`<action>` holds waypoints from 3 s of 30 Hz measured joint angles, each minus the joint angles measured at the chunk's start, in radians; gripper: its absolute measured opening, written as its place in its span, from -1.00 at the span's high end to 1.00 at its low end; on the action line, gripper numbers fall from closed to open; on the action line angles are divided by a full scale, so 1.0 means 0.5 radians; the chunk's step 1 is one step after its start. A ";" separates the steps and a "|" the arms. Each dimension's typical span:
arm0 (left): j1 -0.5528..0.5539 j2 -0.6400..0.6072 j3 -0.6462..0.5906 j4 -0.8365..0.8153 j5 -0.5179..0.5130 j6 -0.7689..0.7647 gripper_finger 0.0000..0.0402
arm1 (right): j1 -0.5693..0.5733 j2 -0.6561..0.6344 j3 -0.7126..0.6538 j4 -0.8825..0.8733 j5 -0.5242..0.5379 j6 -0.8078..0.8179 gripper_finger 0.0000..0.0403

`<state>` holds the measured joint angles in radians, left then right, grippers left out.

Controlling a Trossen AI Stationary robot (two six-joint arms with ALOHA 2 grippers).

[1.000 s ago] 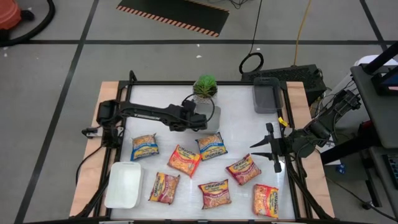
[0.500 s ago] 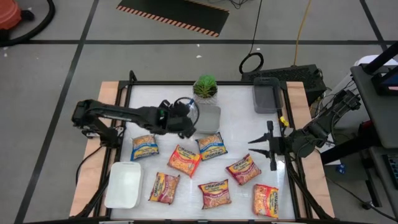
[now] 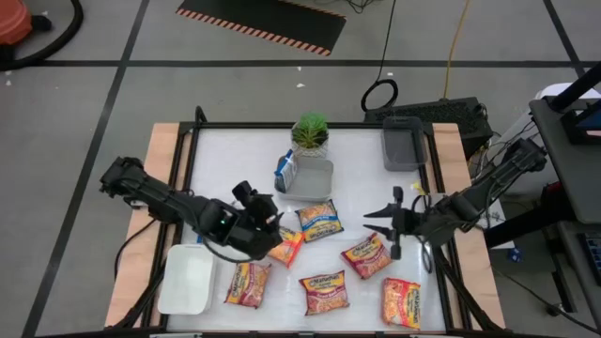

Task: Sort Maruchan noodles
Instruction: Put the right blue noodle pack into the gray bin

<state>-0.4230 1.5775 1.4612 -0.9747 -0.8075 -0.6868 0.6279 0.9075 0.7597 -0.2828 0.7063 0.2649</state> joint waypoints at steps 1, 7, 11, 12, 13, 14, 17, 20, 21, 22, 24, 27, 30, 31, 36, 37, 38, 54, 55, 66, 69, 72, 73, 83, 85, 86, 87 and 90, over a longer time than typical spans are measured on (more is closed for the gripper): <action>0.006 -0.029 0.000 -0.003 0.025 0.000 -0.33 | -0.012 0.048 0.000 0.033 0.000 0.002 0.49; -0.046 -0.083 0.001 -0.009 0.077 -0.004 -0.33 | -0.103 0.312 0.000 0.156 -0.048 -0.023 0.49; -0.182 -0.079 -0.111 0.173 -0.041 0.065 -0.33 | -0.169 0.439 0.000 0.169 -0.162 0.033 0.49; -0.188 -0.077 -0.149 0.232 -0.039 0.100 -0.33 | -0.178 0.465 0.000 0.170 -0.167 0.041 0.49; -0.193 -0.077 -0.183 0.255 -0.034 0.114 -0.33 | -0.186 0.490 0.000 0.170 -0.171 0.045 0.49; -0.198 -0.079 -0.210 0.260 -0.030 0.114 -0.33 | -0.197 0.512 0.000 0.170 -0.193 0.045 0.49; -0.207 -0.087 -0.248 0.288 -0.006 0.095 -0.33 | -0.230 0.560 0.000 0.169 -0.272 0.060 0.49; -0.205 -0.083 -0.260 0.290 0.009 0.042 -0.33 | -0.257 0.588 0.000 0.169 -0.325 0.084 0.49; -0.201 -0.084 -0.260 0.309 0.006 0.040 -0.33 | -0.263 0.596 0.001 0.168 -0.342 0.095 0.49; -0.200 -0.086 -0.260 0.338 0.002 0.051 -0.33 | -0.267 0.603 0.005 0.169 -0.366 0.105 0.49; -0.205 -0.086 -0.260 0.398 0.004 0.091 -0.33 | -0.268 0.607 0.014 0.155 -0.375 0.113 0.49; -0.206 -0.086 -0.260 0.454 0.012 0.186 -0.33 | -0.268 0.606 0.045 0.143 -0.375 0.112 0.49; -0.203 -0.086 -0.260 0.450 0.032 0.249 -0.33 | -0.270 0.606 0.060 0.119 -0.373 0.088 0.49; -0.204 -0.086 -0.259 0.450 0.042 0.261 -0.33 | -0.275 0.606 0.063 0.123 -0.374 0.081 0.49; -0.205 -0.086 -0.260 0.450 0.043 0.280 -0.33 | -0.350 0.605 0.065 0.054 -0.423 0.127 0.49; -0.203 -0.086 -0.259 0.450 0.042 0.281 -0.33 | -0.363 0.605 0.065 0.024 -0.451 0.153 0.49; -0.204 -0.086 -0.259 0.450 0.042 0.281 -0.33 | -0.378 0.605 0.064 0.001 -0.485 0.178 0.49; -0.060 -0.084 -0.582 1.136 0.321 0.620 -0.33 | -0.449 0.745 0.064 0.099 -0.679 0.116 0.14; -0.049 -0.084 -0.582 1.136 0.321 0.601 -0.33 | -0.461 0.781 0.064 0.095 -0.745 0.135 0.10; -0.021 -0.084 -0.584 1.138 0.327 0.626 -0.33 | -0.515 1.019 0.064 0.094 -0.846 0.171 -0.03; 0.007 -0.084 -0.584 1.142 0.355 0.630 -0.33 | -0.522 1.044 0.064 0.091 -0.800 0.119 -0.04; 0.037 -0.084 -0.584 1.156 0.433 0.618 -0.33 | -0.513 1.091 0.064 0.088 -0.780 0.085 -0.10; 0.042 -0.084 -0.584 1.159 0.449 0.616 -0.33 | -0.507 1.109 0.064 0.085 -0.779 0.092 -0.14; 0.049 -0.084 -0.584 1.159 0.468 0.703 -0.33 | -0.524 1.219 0.064 0.098 -0.790 0.190 -0.40; 0.051 -0.084 -0.584 1.159 0.470 0.705 -0.33 | -0.539 1.220 0.063 0.093 -0.790 0.220 -0.40; 0.051 -0.084 -0.584 1.159 0.470 0.705 -0.33 | -0.549 1.218 0.063 0.097 -0.790 0.237 -0.40; 0.051 -0.084 -0.584 1.159 0.470 0.705 -0.33 | -0.556 1.217 0.063 0.095 -0.790 0.252 -0.40; 0.051 -0.084 -0.584 1.159 0.470 0.671 -0.33 | -0.570 1.218 0.063 0.093 -0.790 0.290 -0.40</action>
<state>-0.3973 1.5352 1.1690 -0.3950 -0.5724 -0.3511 0.3430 1.5166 0.7910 -0.2360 0.3111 0.4097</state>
